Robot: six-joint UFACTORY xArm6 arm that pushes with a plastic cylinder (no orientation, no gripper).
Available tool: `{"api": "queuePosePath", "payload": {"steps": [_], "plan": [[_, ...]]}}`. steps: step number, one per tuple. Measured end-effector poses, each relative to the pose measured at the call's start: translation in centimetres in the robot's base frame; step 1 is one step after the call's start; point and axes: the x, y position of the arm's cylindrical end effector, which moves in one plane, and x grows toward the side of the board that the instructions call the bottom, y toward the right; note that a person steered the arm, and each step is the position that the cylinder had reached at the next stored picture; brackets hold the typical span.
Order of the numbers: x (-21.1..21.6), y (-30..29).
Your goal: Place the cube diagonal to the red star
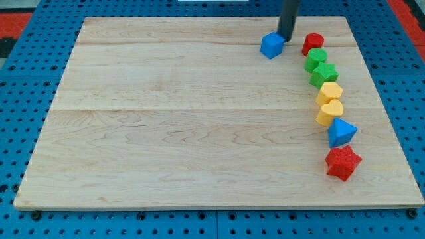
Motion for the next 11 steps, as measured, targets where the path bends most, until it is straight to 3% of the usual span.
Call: {"api": "queuePosePath", "payload": {"steps": [1, 2, 5, 8, 10, 11], "plan": [[0.0, -2.8], [0.9, 0.3], [2.5, -0.6], [0.9, -15.2], [7.1, -24.3], [8.5, -24.4]]}}
